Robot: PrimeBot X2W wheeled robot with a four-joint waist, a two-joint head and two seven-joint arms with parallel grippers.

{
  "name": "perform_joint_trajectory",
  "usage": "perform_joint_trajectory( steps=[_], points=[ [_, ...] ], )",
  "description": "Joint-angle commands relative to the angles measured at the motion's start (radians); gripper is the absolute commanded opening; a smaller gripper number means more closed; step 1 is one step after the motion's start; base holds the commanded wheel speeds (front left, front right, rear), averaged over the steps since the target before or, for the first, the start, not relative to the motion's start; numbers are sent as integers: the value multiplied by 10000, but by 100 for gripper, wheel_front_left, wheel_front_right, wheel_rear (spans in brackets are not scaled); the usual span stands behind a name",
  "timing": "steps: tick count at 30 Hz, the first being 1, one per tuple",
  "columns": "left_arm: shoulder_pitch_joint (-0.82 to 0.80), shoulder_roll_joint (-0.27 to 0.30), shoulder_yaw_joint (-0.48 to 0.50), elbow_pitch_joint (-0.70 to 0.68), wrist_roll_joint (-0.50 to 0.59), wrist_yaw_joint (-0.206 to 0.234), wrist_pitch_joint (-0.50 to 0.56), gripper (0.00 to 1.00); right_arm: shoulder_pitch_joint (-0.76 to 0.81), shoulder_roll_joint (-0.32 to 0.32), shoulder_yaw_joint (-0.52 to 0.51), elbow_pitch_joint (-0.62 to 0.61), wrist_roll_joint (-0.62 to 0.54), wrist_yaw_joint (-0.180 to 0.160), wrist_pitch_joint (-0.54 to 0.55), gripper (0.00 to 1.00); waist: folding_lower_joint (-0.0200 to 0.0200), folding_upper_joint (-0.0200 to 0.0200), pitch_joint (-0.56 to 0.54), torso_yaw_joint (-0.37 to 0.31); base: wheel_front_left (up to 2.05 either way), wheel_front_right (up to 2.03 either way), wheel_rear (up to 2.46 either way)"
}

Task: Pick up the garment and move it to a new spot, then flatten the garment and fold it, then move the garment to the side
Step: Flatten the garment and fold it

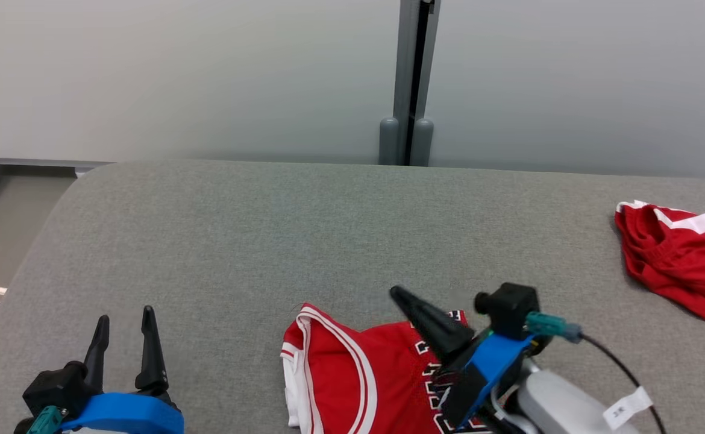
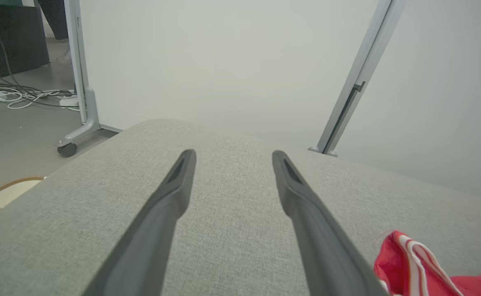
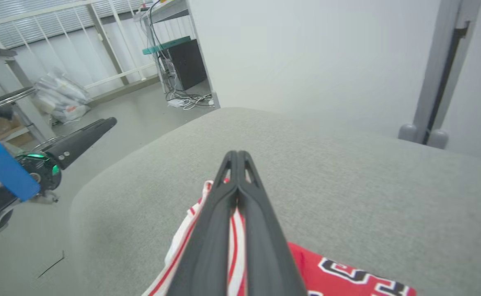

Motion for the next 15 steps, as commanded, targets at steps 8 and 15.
perform_joint_trajectory(
  steps=[8,15],
  points=[
    [150,-42,300,-668,349,-170,-44,100,149,-576,-2802,505,-1180,2,-858,100,0,0,-192,-748,0,0,0],
    [291,-115,597,-1010,727,-178,-44,100,1222,-152,-5243,246,-2684,2,-948,100,0,0,-255,-1230,0,0,0]
  ],
)
